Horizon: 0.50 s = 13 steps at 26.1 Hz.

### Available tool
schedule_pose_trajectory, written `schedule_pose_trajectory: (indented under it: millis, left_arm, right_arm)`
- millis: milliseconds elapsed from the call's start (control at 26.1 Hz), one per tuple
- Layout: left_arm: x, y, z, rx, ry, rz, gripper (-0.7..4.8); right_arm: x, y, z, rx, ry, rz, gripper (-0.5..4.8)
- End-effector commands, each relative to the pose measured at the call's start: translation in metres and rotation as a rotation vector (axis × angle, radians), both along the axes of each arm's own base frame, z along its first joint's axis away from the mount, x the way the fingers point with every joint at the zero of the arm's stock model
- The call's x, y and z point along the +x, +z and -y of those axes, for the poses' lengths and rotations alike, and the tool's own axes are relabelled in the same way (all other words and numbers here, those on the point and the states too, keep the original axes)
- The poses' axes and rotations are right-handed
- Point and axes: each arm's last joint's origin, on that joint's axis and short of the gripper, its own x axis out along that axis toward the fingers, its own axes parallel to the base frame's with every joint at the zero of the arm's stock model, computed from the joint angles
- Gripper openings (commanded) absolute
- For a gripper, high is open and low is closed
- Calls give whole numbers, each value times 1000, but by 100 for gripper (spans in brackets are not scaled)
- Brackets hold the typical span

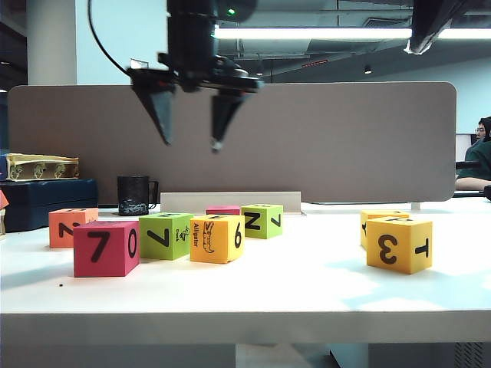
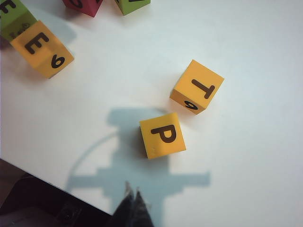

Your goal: Select the appropriate blocks from the scattered letter blocks on the table and arrange them in a row to spell out "DEEP".

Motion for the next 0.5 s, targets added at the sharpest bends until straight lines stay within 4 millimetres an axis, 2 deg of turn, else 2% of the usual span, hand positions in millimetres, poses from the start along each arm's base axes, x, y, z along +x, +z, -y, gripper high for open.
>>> schedule_pose_trajectory:
  millis: [38, 153, 230, 345, 498]
  left_arm:
    - [10, 11, -22, 74, 63, 91, 373]
    - [28, 10, -53, 23, 133, 65, 373]
    - [36, 10, -67, -23, 158, 55, 373]
    - [51, 11, -99, -94, 228, 51, 373]
    - [63, 9, -126, -107, 295, 82, 377]
  right_arm:
    - [1, 3, -1, 20, 8, 28, -1]
    - [3, 6, -4, 90, 56, 38, -1]
    - [4, 8, -7, 139, 91, 49, -1]
    - [6, 14, -13, 285, 211, 67, -1]
    - [8, 20, -19, 395, 302, 79, -1]
